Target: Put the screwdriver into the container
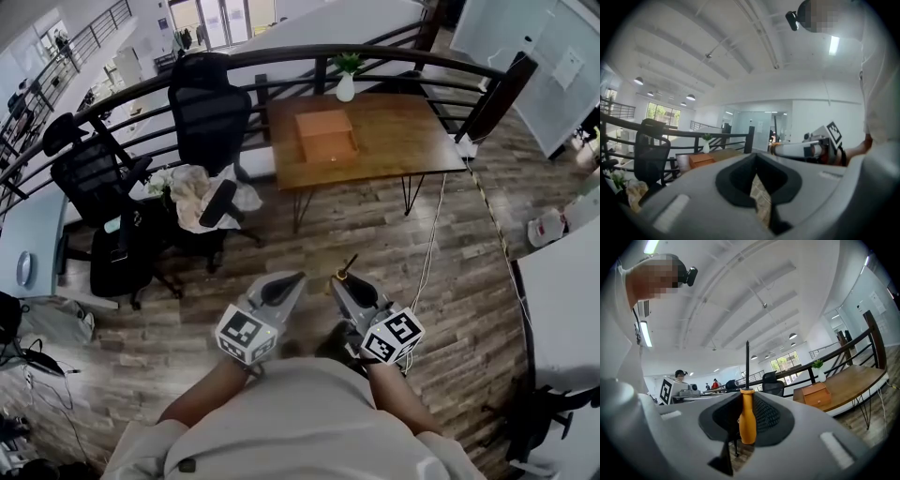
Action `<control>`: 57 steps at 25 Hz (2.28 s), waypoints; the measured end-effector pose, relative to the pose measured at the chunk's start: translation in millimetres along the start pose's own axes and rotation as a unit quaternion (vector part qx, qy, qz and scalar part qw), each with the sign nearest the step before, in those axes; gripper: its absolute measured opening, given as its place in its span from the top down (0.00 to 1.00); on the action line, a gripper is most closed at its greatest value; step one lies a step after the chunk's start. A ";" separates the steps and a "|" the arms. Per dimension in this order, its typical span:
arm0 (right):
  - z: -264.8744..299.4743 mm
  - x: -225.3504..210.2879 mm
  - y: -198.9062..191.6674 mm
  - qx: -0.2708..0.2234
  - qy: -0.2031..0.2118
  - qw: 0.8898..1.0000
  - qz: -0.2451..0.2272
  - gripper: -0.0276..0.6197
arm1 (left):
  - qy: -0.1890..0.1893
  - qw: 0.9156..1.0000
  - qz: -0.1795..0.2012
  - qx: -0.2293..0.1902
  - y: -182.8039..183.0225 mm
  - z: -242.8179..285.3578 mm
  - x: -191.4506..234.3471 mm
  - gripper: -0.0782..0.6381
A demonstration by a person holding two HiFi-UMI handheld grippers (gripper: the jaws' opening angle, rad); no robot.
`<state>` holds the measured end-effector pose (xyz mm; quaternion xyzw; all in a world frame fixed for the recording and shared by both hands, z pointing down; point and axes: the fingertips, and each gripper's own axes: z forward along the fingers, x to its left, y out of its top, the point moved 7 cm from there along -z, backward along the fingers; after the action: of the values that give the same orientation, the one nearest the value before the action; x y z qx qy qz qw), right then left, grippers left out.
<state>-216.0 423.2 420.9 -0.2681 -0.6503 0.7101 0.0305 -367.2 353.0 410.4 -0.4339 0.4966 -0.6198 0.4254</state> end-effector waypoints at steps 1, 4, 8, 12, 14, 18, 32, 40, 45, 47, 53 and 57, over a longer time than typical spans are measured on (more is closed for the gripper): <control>-0.9 -5.0 0.7 -0.001 -0.001 1.000 0.002 0.84 | 0.000 1.000 -0.001 0.001 -0.2 4.7 0.6 0.88; -3.9 -21.2 5.5 -0.001 0.000 1.000 0.004 0.84 | 0.001 1.000 0.000 -0.001 3.6 22.1 1.9 0.88; -8.5 -48.9 20.5 -0.001 0.004 1.000 -0.002 0.84 | 0.001 1.000 0.003 -0.007 12.1 53.4 2.0 0.89; -21.2 -80.9 37.6 -0.001 0.009 1.000 -0.008 0.84 | -0.002 1.000 0.002 -0.011 19.4 94.4 -5.3 0.89; -29.9 -98.4 48.0 -0.001 0.014 1.000 -0.014 0.84 | -0.003 1.000 0.006 -0.018 26.7 117.9 -12.2 0.89; -49.4 -130.4 66.2 0.001 0.021 0.999 -0.028 0.84 | -0.006 0.999 0.010 -0.032 35.9 161.5 -27.9 0.89; -99.6 -203.5 79.5 0.005 0.019 1.000 -0.018 0.84 | 0.000 0.999 -0.004 -0.034 30.8 244.0 -56.8 0.88; -97.3 -226.2 81.5 0.011 0.018 1.000 -0.008 0.84 | -0.003 1.000 -0.008 -0.030 29.9 269.9 -48.7 0.88; -91.8 -236.8 82.7 0.011 0.021 1.000 -0.008 0.84 | 0.000 1.000 -0.011 -0.028 27.0 278.1 -41.5 0.89; -88.0 -241.3 85.0 0.012 0.022 1.000 -0.007 0.84 | 0.002 1.000 -0.011 -0.028 29.2 281.8 -37.0 0.89; -70.1 -254.2 91.4 0.011 0.024 1.000 -0.005 0.84 | 0.003 1.000 -0.012 -0.028 34.9 292.8 -17.7 0.88; -53.0 -263.9 95.3 0.014 0.021 1.000 -0.005 0.84 | 0.002 1.000 -0.011 -0.030 37.3 300.3 1.0 0.89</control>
<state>60.8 353.3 420.8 -0.2793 -0.6409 0.7132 0.0509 -75.5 272.6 412.9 -0.4501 0.5110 -0.6105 0.4045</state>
